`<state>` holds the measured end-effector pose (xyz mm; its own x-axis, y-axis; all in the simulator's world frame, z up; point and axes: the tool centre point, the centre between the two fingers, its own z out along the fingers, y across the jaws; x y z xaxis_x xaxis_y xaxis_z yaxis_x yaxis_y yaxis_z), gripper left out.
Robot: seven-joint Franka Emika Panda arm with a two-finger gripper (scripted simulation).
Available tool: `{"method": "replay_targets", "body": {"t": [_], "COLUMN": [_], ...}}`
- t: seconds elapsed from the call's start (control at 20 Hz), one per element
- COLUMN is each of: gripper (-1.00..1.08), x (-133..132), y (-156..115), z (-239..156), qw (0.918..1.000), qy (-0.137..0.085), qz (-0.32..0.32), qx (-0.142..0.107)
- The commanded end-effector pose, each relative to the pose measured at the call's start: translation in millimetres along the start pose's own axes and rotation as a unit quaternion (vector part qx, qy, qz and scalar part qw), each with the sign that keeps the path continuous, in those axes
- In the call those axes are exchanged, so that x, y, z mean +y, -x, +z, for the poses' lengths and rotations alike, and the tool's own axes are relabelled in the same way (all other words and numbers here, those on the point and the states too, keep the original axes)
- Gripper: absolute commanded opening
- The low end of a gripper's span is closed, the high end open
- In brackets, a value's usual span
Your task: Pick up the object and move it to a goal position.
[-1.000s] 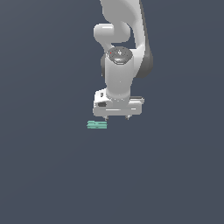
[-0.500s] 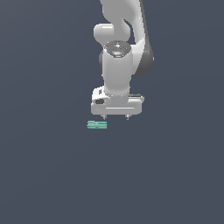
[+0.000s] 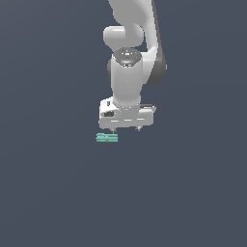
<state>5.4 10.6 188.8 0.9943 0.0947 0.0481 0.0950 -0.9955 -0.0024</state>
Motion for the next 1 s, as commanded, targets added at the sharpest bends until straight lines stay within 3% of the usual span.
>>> {"method": "replay_targets", "body": {"t": [0.0,0.45,0.95], "gripper": [1.00,1.00,1.00], "x": [3,20,38], "y": [2,11,23], "z": [3,21,41], "qw": [0.9998,0.9932,0.9718], "qy": [0.001,0.004,0.004], "qz": [-0.019,-0.117,-0.235], "qx": [-0.001,-0.006,-0.011]}}
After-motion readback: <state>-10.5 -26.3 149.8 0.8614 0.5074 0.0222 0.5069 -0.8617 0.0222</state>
